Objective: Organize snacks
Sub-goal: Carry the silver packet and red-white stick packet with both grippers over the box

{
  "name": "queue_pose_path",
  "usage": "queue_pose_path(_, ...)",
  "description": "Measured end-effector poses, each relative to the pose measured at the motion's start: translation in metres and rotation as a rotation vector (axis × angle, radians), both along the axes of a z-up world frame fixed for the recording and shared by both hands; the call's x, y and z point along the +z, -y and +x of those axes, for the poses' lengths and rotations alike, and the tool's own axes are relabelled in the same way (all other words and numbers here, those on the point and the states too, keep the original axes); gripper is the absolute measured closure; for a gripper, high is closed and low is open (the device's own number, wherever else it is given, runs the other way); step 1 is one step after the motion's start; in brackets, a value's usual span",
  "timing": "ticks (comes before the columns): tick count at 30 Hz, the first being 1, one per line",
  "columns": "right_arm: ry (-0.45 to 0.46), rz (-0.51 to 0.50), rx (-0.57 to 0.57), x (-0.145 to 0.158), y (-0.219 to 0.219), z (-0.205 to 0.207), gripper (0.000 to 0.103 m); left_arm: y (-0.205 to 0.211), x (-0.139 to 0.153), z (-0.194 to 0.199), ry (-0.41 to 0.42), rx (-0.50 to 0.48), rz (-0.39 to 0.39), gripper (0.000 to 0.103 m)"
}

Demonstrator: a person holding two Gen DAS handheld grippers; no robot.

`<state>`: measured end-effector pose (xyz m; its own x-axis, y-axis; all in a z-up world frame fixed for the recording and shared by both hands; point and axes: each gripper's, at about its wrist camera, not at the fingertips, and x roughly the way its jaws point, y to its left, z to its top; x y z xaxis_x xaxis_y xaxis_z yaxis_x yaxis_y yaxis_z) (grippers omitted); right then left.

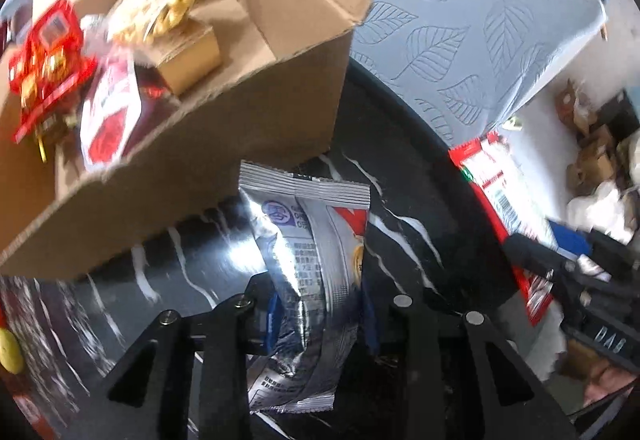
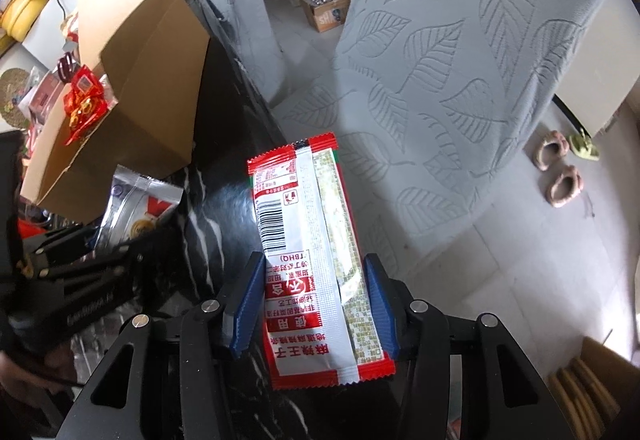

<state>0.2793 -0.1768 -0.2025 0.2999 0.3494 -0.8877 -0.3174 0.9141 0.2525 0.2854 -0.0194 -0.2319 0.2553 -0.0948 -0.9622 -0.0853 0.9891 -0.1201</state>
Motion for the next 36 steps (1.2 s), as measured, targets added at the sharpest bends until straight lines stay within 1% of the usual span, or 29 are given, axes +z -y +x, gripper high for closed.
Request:
queue_pose_path(3, 0.001, 0.013, -0.006, 0.004, 0.005, -0.01, 0.054, 0.006, 0.004, -0.006, 0.004, -0.004, 0.006, 0.072)
queue_pose_path(6, 0.001, 0.019, -0.01, 0.008, 0.011, -0.021, 0.055, 0.011, 0.011, -0.012, 0.004, -0.015, -0.011, 0.072)
queue_pose_path(16, 0.011, 0.029, -0.033, 0.032, 0.036, -0.065, 0.055, 0.043, 0.039, -0.04, 0.032, -0.095, -0.034, 0.072)
queue_pose_path(20, 0.015, 0.03, -0.042, 0.039, 0.045, -0.084, 0.055, 0.054, 0.049, -0.054, 0.036, -0.113, -0.04, 0.072)
queue_pose_path(24, 0.014, 0.032, -0.043, 0.048, 0.051, -0.102, 0.055, 0.055, 0.062, -0.077, 0.045, -0.129, -0.048, 0.072)
queue_pose_path(27, 0.015, 0.036, -0.036, 0.055, 0.052, -0.116, 0.055, 0.047, 0.073, -0.094, 0.053, -0.142, -0.052, 0.072)
queue_pose_path(31, 0.015, 0.044, -0.018, 0.063, 0.05, -0.133, 0.055, 0.05, 0.086, -0.116, 0.071, -0.15, -0.052, 0.072)
queue_pose_path(36, 0.027, 0.049, 0.013, 0.076, 0.043, -0.155, 0.055, 0.045, 0.104, -0.141, 0.101, -0.131, -0.053, 0.072)
